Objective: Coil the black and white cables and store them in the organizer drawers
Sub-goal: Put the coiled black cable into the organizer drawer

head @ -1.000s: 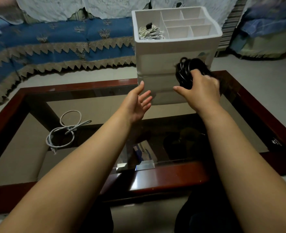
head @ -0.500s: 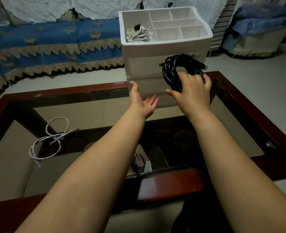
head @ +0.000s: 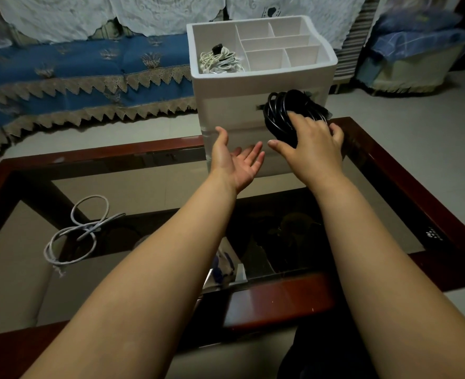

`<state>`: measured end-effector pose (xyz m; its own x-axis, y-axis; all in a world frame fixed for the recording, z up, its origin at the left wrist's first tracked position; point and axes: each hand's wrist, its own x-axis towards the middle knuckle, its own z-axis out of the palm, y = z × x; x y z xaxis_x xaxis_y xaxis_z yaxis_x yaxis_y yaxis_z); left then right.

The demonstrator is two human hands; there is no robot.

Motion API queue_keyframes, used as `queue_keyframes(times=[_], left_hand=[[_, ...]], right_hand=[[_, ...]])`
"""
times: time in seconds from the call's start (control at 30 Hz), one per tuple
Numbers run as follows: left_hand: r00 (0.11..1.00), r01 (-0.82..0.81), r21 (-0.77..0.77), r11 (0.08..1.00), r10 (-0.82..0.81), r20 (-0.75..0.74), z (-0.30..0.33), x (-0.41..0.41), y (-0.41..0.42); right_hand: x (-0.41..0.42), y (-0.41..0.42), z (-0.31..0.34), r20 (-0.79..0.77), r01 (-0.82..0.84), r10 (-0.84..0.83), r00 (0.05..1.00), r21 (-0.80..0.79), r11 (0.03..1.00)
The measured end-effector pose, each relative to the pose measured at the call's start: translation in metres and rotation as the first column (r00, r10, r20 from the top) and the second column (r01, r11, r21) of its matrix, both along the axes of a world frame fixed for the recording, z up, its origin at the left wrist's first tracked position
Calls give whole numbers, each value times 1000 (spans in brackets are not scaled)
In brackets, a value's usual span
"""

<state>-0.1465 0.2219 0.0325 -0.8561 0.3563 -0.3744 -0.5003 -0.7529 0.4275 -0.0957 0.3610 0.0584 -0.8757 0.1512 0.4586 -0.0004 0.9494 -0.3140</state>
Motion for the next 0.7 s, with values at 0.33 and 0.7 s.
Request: queue_keyframes(times=[0.33,0.7], left_hand=[[999,-34,-84,996,33,-4,-1,20,10],[999,-30,-169,985,26,-24,-13,78,14]], right_hand=[[1,7,21,23,-43,42,999,34,999],[-4,4,47,106,-31,18,994,127,991]])
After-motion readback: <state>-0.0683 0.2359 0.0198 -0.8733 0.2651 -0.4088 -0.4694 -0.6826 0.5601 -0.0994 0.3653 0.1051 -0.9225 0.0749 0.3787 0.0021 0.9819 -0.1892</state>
